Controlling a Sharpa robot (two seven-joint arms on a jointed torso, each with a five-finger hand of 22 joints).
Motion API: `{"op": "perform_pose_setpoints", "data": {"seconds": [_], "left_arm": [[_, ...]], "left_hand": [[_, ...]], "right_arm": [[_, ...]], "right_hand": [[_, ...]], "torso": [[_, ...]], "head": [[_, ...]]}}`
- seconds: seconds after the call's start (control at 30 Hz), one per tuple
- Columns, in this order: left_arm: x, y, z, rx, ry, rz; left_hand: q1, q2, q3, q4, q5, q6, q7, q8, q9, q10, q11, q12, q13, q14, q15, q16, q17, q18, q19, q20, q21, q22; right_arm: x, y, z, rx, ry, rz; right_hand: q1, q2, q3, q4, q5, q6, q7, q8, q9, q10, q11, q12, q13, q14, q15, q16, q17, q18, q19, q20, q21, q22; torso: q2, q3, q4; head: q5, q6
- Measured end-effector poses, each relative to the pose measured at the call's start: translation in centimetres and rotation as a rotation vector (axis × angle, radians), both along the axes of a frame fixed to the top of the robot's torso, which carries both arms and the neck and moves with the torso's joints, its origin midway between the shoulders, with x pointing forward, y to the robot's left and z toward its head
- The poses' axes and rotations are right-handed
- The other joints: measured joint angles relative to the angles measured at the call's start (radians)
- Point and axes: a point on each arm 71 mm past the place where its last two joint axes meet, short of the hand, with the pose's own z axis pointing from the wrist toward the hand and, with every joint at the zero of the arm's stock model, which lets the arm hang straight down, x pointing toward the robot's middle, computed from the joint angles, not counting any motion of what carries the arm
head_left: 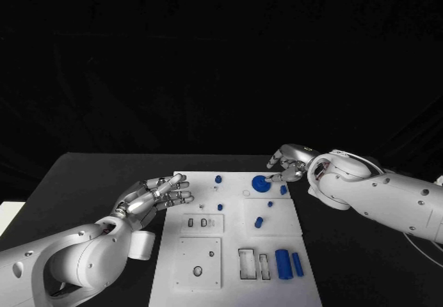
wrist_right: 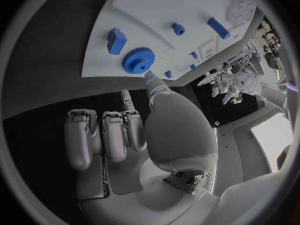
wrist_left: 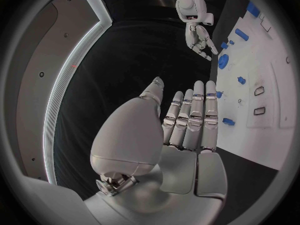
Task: Assemble the parts on the task board
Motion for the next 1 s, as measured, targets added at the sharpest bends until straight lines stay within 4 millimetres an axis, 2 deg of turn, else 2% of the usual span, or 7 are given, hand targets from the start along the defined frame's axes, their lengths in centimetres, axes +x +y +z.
{"op": "perform_pose_setpoints", "data": {"seconds": [0.3, 0.4, 0.7, 1.0], "left_arm": [[0.0, 0.0, 0.0, 0.000, 0.001, -0.001], [0.0, 0.0, 0.0, 0.000, 0.002, -0.001], [0.1, -0.1, -0.1, -0.001, 0.002, -0.001], [0.1, -0.1, -0.1, -0.001, 0.003, -0.002]], "left_hand": [[0.000, 0.000, 0.000, 0.000, 0.000, 0.000, 0.000, 0.000, 0.000, 0.000, 0.000, 0.000, 0.000, 0.000, 0.000, 0.000, 0.000, 0.000, 0.000, 0.000, 0.000, 0.000], [0.000, 0.000, 0.000, 0.000, 0.000, 0.000, 0.000, 0.000, 0.000, 0.000, 0.000, 0.000, 0.000, 0.000, 0.000, 0.000, 0.000, 0.000, 0.000, 0.000, 0.000, 0.000], [0.000, 0.000, 0.000, 0.000, 0.000, 0.000, 0.000, 0.000, 0.000, 0.000, 0.000, 0.000, 0.000, 0.000, 0.000, 0.000, 0.000, 0.000, 0.000, 0.000, 0.000, 0.000], [0.000, 0.000, 0.000, 0.000, 0.000, 0.000, 0.000, 0.000, 0.000, 0.000, 0.000, 0.000, 0.000, 0.000, 0.000, 0.000, 0.000, 0.000, 0.000, 0.000, 0.000, 0.000]], "right_arm": [[0.3, 1.0, -0.8, -0.017, 0.038, 0.013], [0.3, 1.3, -1.0, -0.024, 0.047, 0.020], [0.3, 1.9, -1.4, -0.047, 0.059, 0.038], [0.6, 2.2, -1.7, -0.070, 0.062, 0.041]], "right_hand": [[0.019, 0.012, -0.007, 0.000, 0.000, -0.002, 0.002, 0.004, 0.000, 0.000, 0.000, 0.027, 0.000, 0.000, 0.000, 0.006, 0.000, 0.000, 0.000, 0.000, 0.004, 0.000], [0.026, 0.008, -0.009, -0.002, 0.000, -0.002, 0.002, 0.007, 0.000, 0.000, 0.000, 0.028, 0.000, 0.000, 0.000, 0.010, 0.000, 0.000, 0.000, 0.000, 0.005, 0.000], [0.040, 0.015, -0.012, -0.005, 0.000, -0.002, 0.002, 0.011, 0.000, 0.000, 0.000, 0.032, 0.000, 0.000, 0.000, 0.010, 0.000, 0.000, 0.000, 0.000, 0.008, 0.000], [0.062, 0.037, -0.003, -0.014, -0.013, -0.002, 0.002, 0.019, 0.000, 0.000, 0.000, 0.032, 0.000, 0.000, 0.000, 0.010, 0.000, 0.000, 0.000, 0.000, 0.008, 0.000]], "torso": [[0.000, -0.0012, 0.0003], [0.000, -0.0013, 0.0006], [0.000, -0.0021, 0.0006], [0.000, -0.0022, 0.0007]], "head": [[0.000, -0.005], [-0.001, -0.006], [-0.003, -0.007], [-0.003, -0.007]]}}
